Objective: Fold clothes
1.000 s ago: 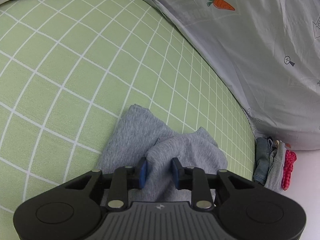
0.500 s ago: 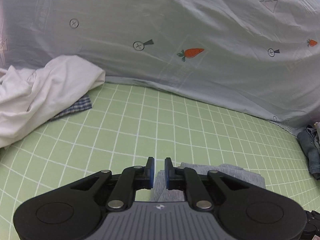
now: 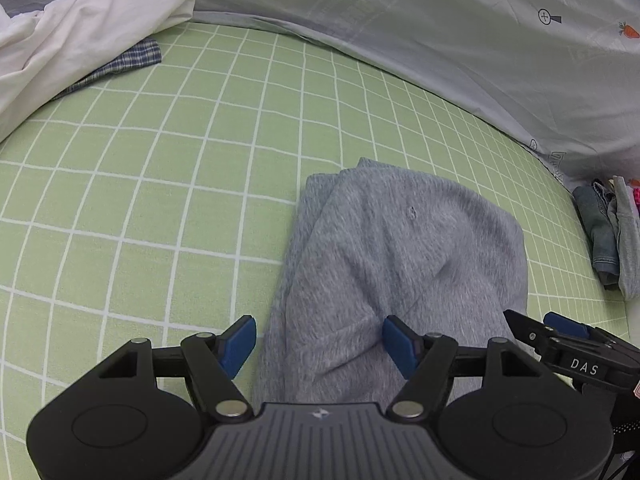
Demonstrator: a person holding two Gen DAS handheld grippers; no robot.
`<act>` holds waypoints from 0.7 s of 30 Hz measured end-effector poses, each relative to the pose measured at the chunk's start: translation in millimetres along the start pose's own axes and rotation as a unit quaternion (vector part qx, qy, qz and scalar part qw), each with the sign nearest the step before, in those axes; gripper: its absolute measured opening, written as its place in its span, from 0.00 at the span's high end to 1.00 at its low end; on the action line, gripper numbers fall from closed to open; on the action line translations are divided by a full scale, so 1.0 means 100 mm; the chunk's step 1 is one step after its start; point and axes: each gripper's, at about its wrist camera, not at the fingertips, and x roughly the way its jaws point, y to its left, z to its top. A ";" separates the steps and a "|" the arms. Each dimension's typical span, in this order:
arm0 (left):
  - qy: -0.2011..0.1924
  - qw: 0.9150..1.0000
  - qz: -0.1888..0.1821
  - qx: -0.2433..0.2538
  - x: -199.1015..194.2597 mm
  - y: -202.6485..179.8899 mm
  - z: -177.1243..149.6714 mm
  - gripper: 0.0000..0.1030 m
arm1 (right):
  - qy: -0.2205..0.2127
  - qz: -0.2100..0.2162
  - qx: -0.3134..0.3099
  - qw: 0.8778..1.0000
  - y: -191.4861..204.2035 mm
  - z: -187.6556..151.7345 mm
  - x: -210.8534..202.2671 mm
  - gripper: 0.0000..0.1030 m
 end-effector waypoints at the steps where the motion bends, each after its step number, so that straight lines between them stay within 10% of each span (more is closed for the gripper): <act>1: 0.001 1.000 -0.004 -0.004 0.01 -0.01 -0.03 0.30 | 0.009 0.014 0.011 1.000 -0.02 0.00 0.03 0.01; 7: -0.017 1.000 -0.007 -0.018 0.02 -0.04 -0.10 0.41 | 0.036 0.053 0.035 0.997 0.02 -0.07 0.11 0.03; 9: -0.006 0.999 -0.021 -0.033 0.03 -0.05 -0.11 0.75 | 0.037 0.064 0.003 0.997 0.13 -0.07 0.08 0.23; 11: -0.011 0.999 -0.018 -0.026 0.01 -0.14 -0.13 0.81 | 0.028 0.055 -0.025 0.998 0.22 -0.06 0.02 0.43; 21: -0.053 0.991 -0.080 0.092 -0.39 -0.95 -0.32 0.85 | -0.065 0.086 -0.041 0.993 0.21 -0.17 -0.72 0.56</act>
